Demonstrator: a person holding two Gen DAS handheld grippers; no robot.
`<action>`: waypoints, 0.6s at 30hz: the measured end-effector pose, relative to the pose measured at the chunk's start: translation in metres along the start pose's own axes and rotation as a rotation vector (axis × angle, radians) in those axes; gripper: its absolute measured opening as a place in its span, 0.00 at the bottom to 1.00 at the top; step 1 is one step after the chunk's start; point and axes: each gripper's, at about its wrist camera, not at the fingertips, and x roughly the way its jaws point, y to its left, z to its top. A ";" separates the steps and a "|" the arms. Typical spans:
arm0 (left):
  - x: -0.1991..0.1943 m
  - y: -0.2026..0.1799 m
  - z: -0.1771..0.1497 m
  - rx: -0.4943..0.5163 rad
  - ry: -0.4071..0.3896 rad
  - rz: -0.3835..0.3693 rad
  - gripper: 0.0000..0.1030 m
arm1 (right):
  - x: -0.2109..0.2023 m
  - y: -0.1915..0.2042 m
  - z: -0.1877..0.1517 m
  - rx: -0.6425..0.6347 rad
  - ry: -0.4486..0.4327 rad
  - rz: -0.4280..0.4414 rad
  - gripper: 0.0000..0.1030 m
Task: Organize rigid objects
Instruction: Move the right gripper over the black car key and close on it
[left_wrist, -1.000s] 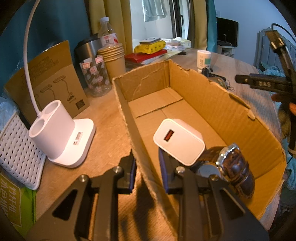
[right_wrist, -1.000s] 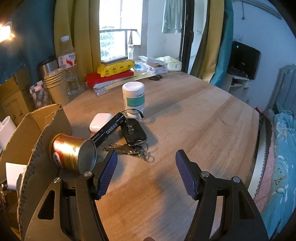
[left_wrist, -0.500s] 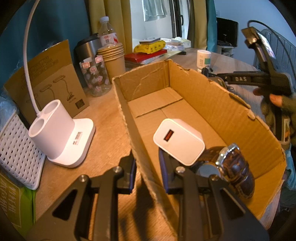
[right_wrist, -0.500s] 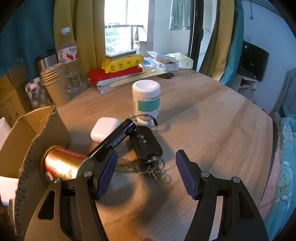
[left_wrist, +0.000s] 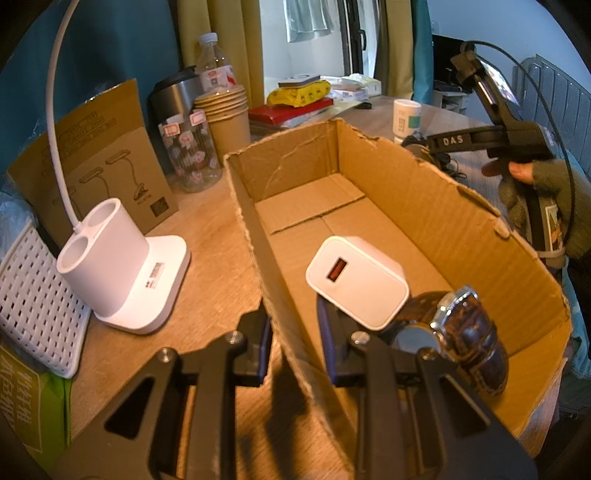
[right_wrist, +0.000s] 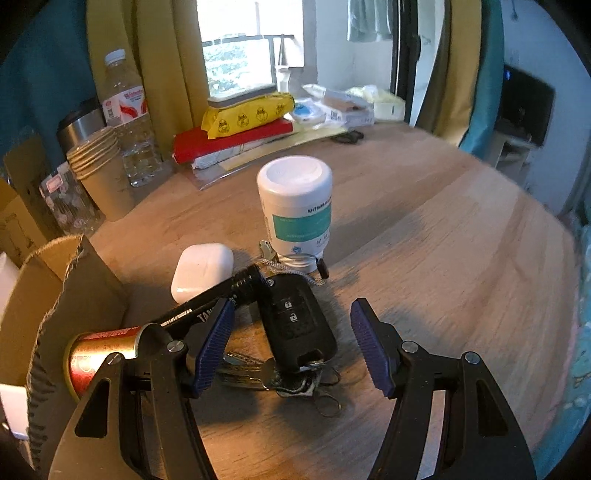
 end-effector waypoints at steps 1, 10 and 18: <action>0.000 0.000 0.000 0.001 -0.001 0.001 0.23 | 0.002 -0.003 0.000 0.018 0.009 0.015 0.67; -0.002 -0.001 -0.001 0.002 -0.003 0.000 0.23 | 0.016 -0.002 0.004 0.012 0.049 0.028 0.43; -0.002 0.000 0.000 -0.002 0.000 -0.004 0.23 | 0.010 0.010 -0.003 -0.040 0.041 0.002 0.38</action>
